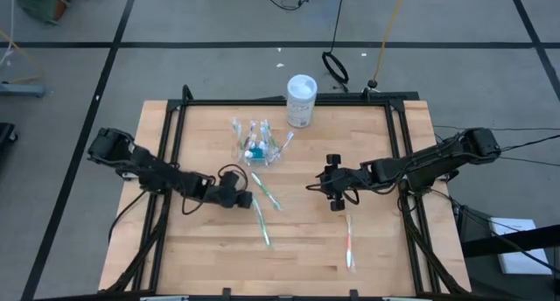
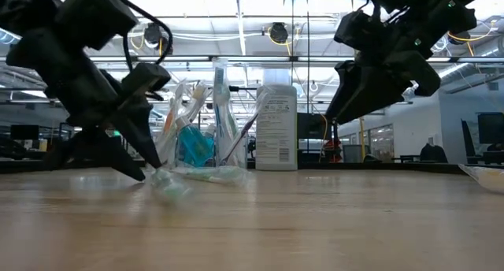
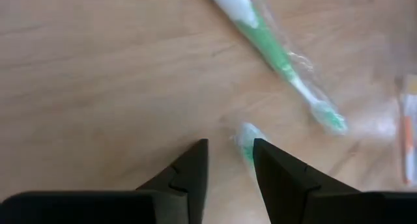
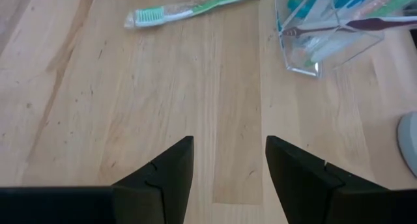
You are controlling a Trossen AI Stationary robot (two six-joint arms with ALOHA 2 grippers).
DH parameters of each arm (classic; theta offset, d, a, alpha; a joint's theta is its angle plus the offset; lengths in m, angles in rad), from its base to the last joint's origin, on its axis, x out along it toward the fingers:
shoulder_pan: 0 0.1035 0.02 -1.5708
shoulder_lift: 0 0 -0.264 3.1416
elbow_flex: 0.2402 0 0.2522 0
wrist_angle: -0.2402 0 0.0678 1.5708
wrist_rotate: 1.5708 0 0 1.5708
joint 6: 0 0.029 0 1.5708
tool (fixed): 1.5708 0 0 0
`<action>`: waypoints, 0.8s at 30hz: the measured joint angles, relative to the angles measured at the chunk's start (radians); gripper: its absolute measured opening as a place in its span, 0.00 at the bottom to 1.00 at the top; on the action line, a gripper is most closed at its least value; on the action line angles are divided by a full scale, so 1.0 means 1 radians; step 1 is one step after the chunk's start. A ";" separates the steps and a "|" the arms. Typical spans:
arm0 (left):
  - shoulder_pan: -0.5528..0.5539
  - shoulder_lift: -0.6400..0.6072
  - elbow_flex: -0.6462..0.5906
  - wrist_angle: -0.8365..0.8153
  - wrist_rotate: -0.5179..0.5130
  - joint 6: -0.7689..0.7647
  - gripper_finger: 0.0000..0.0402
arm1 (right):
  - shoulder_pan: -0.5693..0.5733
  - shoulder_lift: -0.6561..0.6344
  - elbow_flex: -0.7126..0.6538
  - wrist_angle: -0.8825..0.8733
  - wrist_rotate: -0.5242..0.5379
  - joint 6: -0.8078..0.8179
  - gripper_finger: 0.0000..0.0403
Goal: Pick & Place toothbrushing station
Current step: Put the green toothbrush into the transparent organizer
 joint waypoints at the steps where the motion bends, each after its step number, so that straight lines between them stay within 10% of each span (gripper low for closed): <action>1: 0.010 -0.003 0.001 -0.001 0.016 0.008 0.32 | 0.000 0.000 0.000 0.003 0.000 0.000 0.46; 18: 0.051 0.061 0.001 0.092 0.042 0.156 0.32 | 0.000 0.000 0.000 0.001 -0.001 -0.019 0.46; 24: 0.054 0.104 0.002 0.178 0.056 0.215 0.18 | 0.000 0.000 0.000 0.000 -0.002 -0.019 0.46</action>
